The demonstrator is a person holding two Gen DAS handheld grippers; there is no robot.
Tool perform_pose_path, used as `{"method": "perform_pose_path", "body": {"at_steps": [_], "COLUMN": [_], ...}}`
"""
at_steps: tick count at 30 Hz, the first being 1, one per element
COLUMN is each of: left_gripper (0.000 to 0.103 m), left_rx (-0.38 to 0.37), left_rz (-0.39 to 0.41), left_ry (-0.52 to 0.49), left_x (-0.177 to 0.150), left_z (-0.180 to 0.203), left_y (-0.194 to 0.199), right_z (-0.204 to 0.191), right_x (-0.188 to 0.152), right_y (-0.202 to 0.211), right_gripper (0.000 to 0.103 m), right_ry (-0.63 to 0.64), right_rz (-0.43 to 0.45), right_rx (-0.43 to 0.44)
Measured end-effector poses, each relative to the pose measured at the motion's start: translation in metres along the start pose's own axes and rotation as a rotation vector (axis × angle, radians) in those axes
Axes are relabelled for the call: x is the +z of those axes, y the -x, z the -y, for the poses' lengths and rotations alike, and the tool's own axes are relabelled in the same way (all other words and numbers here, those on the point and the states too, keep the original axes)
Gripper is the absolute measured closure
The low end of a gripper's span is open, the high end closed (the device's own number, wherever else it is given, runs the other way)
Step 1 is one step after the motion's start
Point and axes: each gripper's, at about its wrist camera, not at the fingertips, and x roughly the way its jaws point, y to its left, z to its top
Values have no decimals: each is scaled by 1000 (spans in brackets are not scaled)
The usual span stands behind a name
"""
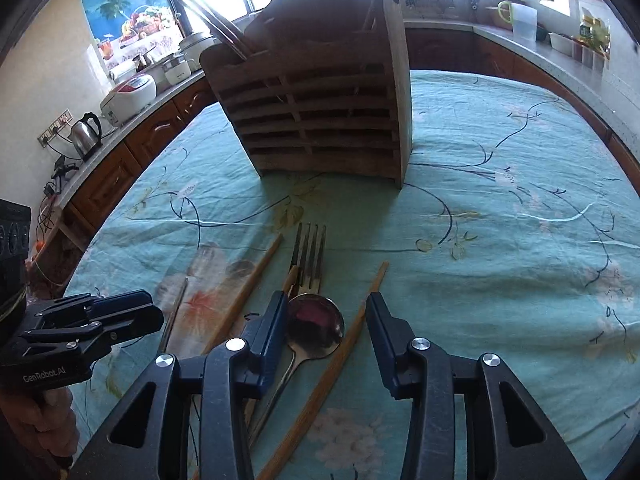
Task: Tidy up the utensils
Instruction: 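Move both open tools back down to the utensils on the table, then grasp a metal chopstick with the left tool while the right tool grasps a metal spoon, then lift the chopstick and spoon and carry them over the wooden holder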
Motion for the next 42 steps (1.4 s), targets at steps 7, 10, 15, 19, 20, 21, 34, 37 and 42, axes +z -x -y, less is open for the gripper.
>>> {"method": "perform_pose_path", "body": {"at_steps": [7,10,15,19,20,21,34,37,42], "left_gripper": [73,91,94,90,90,90,101,101,101], "left_rx": [28,54,27,66,86,107,67,0,-67], "left_rz": [0,8,-11,-20,-17,-12,84,141,232], "left_ry": [-42,-63,-25,-51,-75,-103,-143,-123,-113], "left_x": [0,-2,-4,2,4,5,5,7,8], "left_z": [8,8,-2,8,13,18,29,25,18], "left_y": [-14,-16,-10,-14,-16,-19,18,53,105], "right_z": [6,16,43,64,69,73,48,37,17], "right_x": [-9,-16,-30,-41,-44,-45,-43,-35,-19], "right_y": [15,29,53,66,69,71,99,114,142], "right_gripper": [98,99,99,98,99,99,100,100,100], "right_ry": [-3,-47,-149,-215,-236,-251,-211,-181,-126], "right_rz": [18,44,75,95,97,99,184,233,332], "right_rx": [-17,-21,-27,-64,-61,-57,-25,-46,-74]}}
